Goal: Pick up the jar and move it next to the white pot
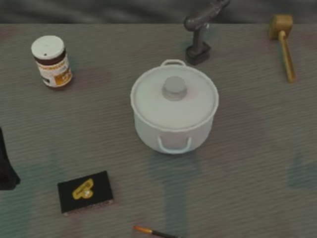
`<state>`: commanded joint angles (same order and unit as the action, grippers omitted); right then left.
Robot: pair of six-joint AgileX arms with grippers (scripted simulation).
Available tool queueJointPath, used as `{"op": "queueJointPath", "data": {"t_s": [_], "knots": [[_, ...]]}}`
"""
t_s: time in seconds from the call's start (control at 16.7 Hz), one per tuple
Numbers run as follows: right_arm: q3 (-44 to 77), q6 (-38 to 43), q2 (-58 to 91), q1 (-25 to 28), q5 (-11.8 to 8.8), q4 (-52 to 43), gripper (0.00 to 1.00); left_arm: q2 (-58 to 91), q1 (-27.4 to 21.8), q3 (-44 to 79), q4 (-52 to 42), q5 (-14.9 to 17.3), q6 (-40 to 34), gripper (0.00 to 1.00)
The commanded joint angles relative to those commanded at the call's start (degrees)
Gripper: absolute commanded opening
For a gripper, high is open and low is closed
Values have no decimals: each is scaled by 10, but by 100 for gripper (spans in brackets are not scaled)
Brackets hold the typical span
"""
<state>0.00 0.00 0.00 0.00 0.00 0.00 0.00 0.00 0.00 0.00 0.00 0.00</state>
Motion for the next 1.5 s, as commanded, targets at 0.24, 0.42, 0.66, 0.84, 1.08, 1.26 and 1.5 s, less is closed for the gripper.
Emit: {"op": "queueJointPath", "data": {"t_s": [0.24, 0.42, 0.66, 0.84, 1.08, 1.26, 1.5], "knots": [[0, 0, 0, 0, 0, 0, 100, 15, 0, 9, -11, 2, 4, 100], [0, 0, 0, 0, 0, 0, 100, 80, -2, 51, -55, 11, 21, 100], [0, 0, 0, 0, 0, 0, 100, 225, -7, 162, -144, 33, 63, 100], [0, 0, 0, 0, 0, 0, 100, 358, -11, 286, -218, 53, 105, 100], [0, 0, 0, 0, 0, 0, 100, 546, -14, 500, -311, 79, 173, 100], [0, 0, 0, 0, 0, 0, 100, 691, -15, 683, -376, 96, 229, 100], [0, 0, 0, 0, 0, 0, 100, 892, -12, 929, -461, 113, 302, 100]]}}
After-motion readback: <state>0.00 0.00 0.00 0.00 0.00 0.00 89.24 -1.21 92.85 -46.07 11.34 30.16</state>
